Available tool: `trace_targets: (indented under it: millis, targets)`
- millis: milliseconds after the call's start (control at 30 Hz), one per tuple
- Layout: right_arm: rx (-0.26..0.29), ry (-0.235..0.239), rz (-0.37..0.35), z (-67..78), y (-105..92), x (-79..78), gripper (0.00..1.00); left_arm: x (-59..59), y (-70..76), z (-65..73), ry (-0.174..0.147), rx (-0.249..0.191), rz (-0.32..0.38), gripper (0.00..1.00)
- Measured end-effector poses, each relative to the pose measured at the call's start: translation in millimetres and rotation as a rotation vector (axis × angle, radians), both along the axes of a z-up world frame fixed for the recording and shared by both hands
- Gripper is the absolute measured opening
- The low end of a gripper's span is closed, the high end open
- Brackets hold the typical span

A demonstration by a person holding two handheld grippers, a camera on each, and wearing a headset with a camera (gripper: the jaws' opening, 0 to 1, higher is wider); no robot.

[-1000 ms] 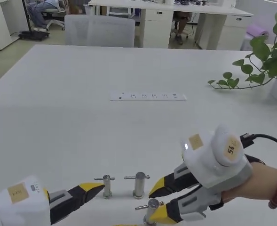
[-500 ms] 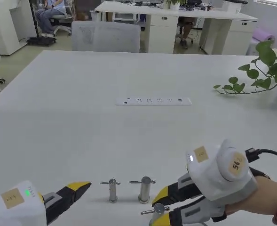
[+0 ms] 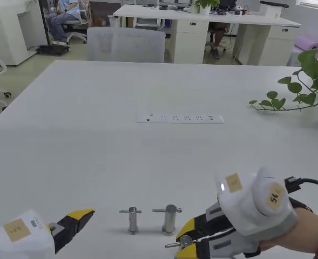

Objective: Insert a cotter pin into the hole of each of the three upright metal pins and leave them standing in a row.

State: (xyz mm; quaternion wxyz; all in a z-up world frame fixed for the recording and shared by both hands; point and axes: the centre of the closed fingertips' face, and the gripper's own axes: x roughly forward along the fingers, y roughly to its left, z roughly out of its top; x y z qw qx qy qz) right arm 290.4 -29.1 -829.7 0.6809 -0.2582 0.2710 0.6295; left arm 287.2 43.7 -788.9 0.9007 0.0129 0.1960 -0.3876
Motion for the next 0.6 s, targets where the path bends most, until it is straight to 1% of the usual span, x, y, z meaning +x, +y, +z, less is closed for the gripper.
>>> trace_targets:
  millis: [100, 200, 367, 433, 600]
  targets:
    - [0.009, -0.009, 0.001, 0.6, 0.0, -0.2, 0.15, -0.1, 0.8, -0.5, 0.0, 0.005, 0.002, 0.99]
    - [0.014, 0.0, -0.016, 0.9, 0.0, 0.3, 0.14, -0.7, 0.9, 0.0, -0.003, 0.007, 0.002, 0.99]
    - [0.014, -0.002, -0.022, 1.0, -0.3, 0.7, 0.14, -1.1, 1.3, 0.0, -0.004, 0.011, 0.001, 0.99]
    - [0.02, 0.007, -0.044, 1.1, -0.9, 1.8, 0.14, -1.4, 1.3, 0.0, -0.004, 0.012, 0.002, 0.99]
    - [0.019, -0.004, -0.066, 1.6, -5.3, 5.2, 0.13, -2.3, 1.1, 0.1, -0.009, 0.02, -0.001, 0.99]
